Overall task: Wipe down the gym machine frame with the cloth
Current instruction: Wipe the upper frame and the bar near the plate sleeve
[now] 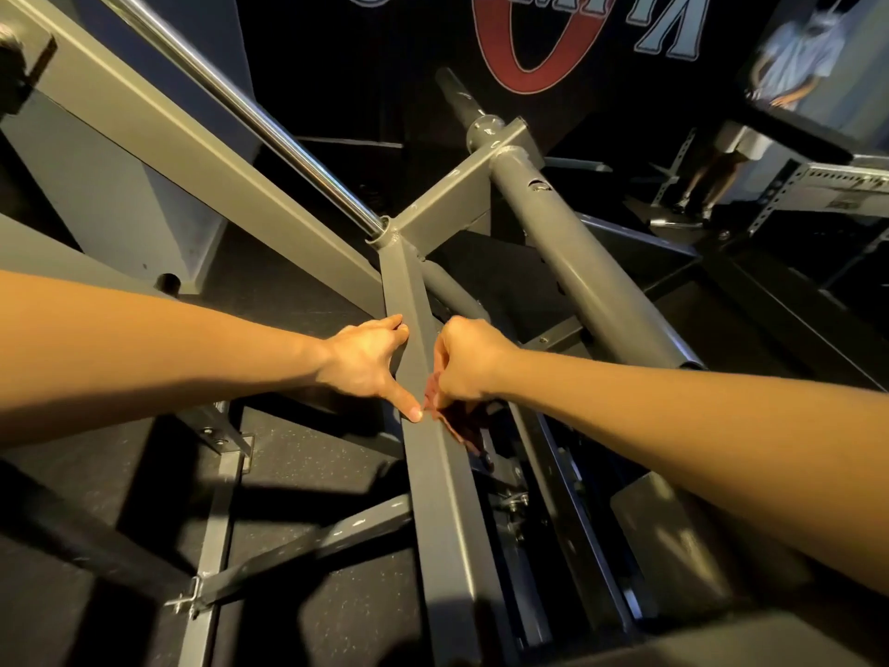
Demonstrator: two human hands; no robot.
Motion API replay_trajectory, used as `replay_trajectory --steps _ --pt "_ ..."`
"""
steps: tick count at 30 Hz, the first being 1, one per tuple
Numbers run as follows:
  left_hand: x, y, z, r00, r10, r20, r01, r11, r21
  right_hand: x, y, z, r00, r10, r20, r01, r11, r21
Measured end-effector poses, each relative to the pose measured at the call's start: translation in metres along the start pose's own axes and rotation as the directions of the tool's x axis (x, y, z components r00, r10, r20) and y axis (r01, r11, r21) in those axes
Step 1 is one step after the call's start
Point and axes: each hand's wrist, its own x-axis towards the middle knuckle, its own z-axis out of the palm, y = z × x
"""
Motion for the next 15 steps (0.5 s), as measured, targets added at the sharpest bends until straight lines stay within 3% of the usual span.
replay_trajectory --steps 7,11,15 --pt "0.018 -0.025 0.020 0.996 0.066 -0.055 -0.072 0.990 -0.120 0.092 0.001 -0.015 0.963 -0.061 -0.264 0.071 0.997 0.029" --pt "0.017 -0.024 0.013 0.998 0.063 -0.003 -0.063 0.995 -0.073 0.101 -0.001 -0.020 0.977 -0.098 -0.189 0.094 0.995 -0.033" --pt "0.017 -0.013 -0.001 0.997 0.031 0.067 -0.038 0.993 0.116 0.067 0.000 -0.016 0.995 -0.104 -0.009 0.103 0.992 -0.072"
